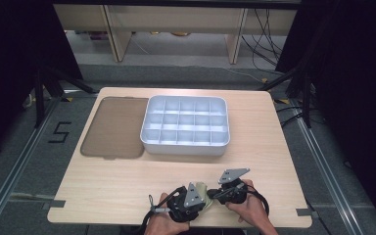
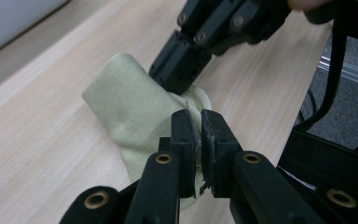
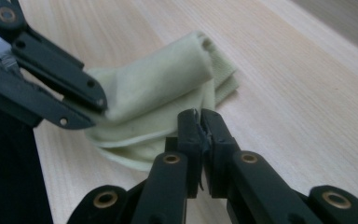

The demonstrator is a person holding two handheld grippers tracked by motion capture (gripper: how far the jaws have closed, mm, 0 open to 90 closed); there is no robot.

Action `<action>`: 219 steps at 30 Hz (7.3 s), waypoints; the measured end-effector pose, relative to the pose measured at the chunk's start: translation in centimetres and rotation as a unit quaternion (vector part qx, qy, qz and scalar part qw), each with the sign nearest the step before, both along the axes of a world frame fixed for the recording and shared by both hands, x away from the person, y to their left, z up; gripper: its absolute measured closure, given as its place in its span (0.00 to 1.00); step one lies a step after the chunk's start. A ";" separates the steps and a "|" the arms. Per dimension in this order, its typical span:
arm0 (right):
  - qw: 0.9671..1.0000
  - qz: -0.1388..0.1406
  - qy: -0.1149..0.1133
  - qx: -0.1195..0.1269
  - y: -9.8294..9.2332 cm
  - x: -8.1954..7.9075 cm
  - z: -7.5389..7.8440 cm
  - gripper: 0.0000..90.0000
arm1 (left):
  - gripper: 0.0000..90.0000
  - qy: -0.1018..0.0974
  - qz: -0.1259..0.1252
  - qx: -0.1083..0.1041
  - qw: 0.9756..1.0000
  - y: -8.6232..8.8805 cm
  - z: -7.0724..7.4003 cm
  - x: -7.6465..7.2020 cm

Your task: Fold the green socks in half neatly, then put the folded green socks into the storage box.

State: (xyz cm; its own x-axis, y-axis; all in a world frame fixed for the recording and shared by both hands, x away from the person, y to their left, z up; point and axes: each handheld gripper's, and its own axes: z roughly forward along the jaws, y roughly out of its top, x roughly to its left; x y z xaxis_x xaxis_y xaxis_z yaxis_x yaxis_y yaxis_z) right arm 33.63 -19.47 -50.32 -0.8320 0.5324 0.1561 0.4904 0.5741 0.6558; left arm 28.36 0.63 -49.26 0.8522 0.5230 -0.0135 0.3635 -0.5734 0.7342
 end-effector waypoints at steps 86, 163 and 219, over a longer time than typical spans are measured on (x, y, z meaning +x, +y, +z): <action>0.995 -0.041 -0.022 0.083 -0.1 0.7 1.7 0.74 | 0.90 0.026 0.012 -0.011 1.000 1.3 -0.9 0.8; 0.994 -0.006 0.045 0.104 2.0 1.1 1.0 0.83 | 0.43 0.069 0.087 -0.069 0.991 10.0 -0.2 -0.1; 0.980 -0.101 -0.135 0.104 -3.0 5.0 8.8 0.83 | 0.18 0.046 0.149 -0.019 0.988 13.5 -0.9 -0.4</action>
State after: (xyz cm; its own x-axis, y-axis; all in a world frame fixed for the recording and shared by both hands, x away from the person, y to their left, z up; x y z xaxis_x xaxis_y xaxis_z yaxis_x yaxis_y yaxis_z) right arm 38.67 -22.50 -41.56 -0.7382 0.6713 0.0667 0.3726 0.3232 0.8699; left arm 27.96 14.17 -50.20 0.6553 0.7477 -0.1074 0.5778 -0.4046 0.7089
